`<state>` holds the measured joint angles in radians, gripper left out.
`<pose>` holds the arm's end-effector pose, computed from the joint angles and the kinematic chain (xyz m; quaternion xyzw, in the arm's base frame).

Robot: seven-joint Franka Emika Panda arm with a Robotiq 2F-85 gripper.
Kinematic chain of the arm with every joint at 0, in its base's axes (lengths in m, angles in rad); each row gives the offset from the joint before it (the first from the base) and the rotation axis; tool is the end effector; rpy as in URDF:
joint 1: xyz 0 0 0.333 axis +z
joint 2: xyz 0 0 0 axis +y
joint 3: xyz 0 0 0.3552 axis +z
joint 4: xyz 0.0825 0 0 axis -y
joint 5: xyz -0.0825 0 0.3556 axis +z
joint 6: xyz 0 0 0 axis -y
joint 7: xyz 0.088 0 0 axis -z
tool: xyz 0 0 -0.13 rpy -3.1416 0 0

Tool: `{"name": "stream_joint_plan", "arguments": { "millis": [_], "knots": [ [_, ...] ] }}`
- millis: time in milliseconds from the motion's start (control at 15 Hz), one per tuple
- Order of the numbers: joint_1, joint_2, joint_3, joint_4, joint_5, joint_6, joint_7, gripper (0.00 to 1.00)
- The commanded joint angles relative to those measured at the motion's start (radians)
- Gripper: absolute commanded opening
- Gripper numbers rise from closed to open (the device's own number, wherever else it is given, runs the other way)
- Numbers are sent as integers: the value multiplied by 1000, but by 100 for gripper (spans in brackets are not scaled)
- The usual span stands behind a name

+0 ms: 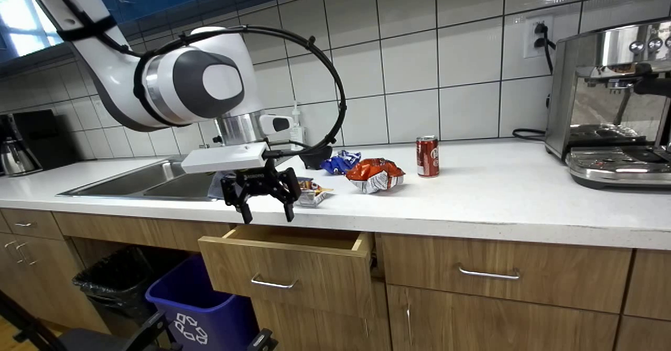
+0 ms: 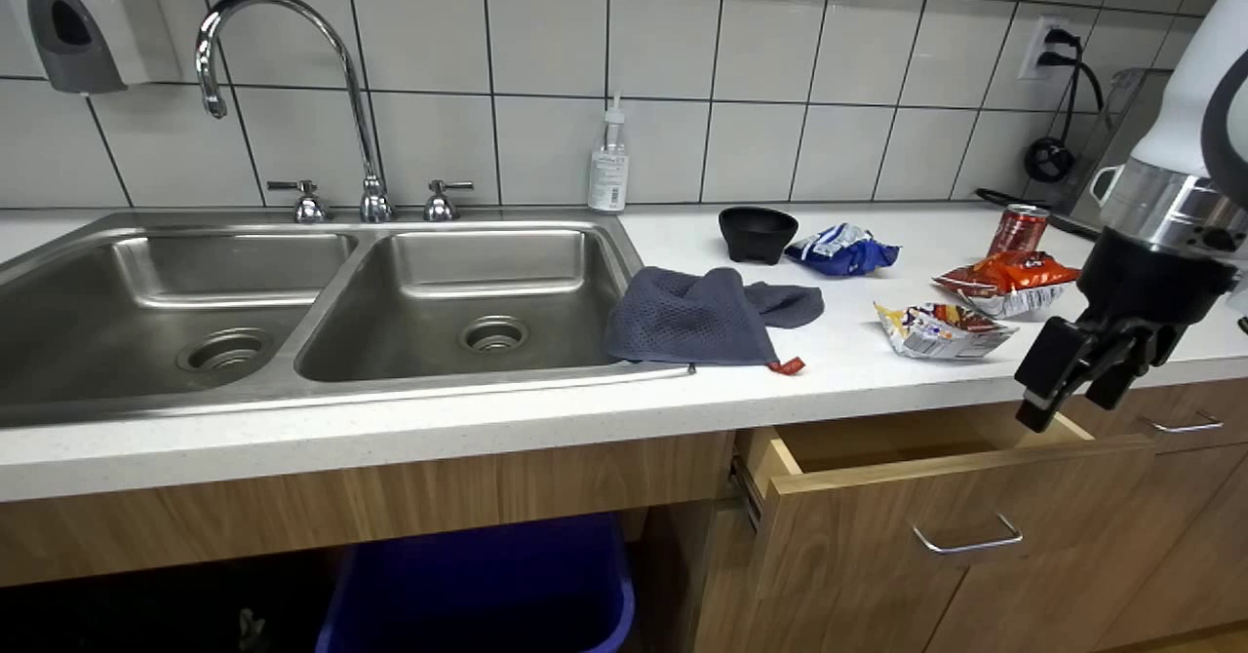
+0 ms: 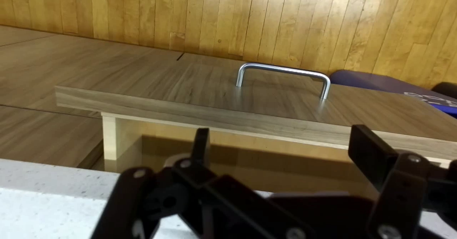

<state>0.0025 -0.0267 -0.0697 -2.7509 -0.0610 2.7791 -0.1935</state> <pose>0.3868 -0.0237 0.2736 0.9954 0.0912 0.0258 0.0141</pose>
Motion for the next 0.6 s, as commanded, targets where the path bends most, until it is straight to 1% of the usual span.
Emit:
{"name": "stream_joint_plan", "arguments": {
  "millis": [0,200,533],
  "knots": [
    [-29,82,1,45,-64,55,-4,100],
    [-31,136,-1,67,-93,102,12,100],
    [-20,217,-3,104,-90,179,34,100]
  ]
}}
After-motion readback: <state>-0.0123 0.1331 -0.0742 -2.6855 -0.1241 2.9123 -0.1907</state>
